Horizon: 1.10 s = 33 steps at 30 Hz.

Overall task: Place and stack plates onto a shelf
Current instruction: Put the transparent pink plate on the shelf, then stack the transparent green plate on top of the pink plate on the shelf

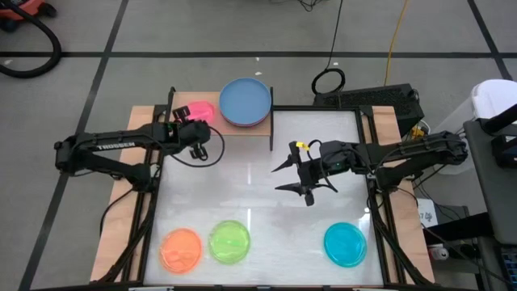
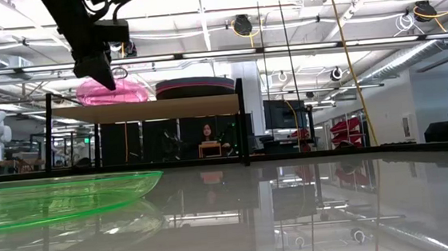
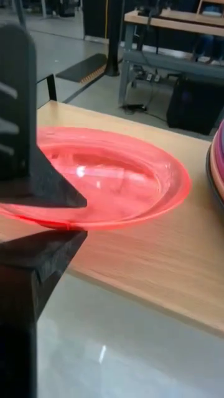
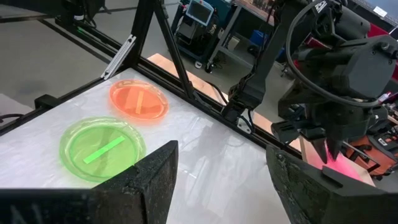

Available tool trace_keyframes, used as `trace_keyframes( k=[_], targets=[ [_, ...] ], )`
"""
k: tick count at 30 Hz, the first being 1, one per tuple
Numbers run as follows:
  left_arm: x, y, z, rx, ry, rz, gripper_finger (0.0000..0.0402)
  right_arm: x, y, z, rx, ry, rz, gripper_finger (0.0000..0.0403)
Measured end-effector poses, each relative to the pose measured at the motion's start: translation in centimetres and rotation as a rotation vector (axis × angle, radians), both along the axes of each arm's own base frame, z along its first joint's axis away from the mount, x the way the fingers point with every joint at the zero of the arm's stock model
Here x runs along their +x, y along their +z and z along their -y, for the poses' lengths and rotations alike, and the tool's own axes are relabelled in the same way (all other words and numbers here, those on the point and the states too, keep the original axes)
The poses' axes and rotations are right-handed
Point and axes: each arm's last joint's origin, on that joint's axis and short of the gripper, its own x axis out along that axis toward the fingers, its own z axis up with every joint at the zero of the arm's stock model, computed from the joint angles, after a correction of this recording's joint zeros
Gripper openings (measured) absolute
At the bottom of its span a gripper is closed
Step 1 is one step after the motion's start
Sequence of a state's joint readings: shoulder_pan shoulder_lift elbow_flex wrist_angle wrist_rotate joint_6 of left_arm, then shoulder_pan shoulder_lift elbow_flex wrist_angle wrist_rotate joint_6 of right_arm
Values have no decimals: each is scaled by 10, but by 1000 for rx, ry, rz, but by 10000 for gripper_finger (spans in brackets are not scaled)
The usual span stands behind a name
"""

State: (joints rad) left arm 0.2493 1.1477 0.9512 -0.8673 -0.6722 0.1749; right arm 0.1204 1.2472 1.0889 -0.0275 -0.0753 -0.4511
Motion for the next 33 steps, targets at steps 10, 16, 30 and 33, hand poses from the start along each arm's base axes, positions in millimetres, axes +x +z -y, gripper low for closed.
trace_keyframes(
  k=[10, 16, 30, 33],
  targets=[
    [0, 0, 0, -14, 36, 39, 152, 0, 0, 0, 6, -2, -1, 224],
    [1, -1, 1, -51, 12, 47, 185, 0, 0, 0, 6, -2, -1, 224],
    [-38, 83, 45, -41, -129, 584, 197, 0, 0, 0, 24, -8, -8, 224],
    [-47, 86, 56, -57, -201, 733, 197, -1, -3, 0, 53, -17, -36, 224]
  ],
)
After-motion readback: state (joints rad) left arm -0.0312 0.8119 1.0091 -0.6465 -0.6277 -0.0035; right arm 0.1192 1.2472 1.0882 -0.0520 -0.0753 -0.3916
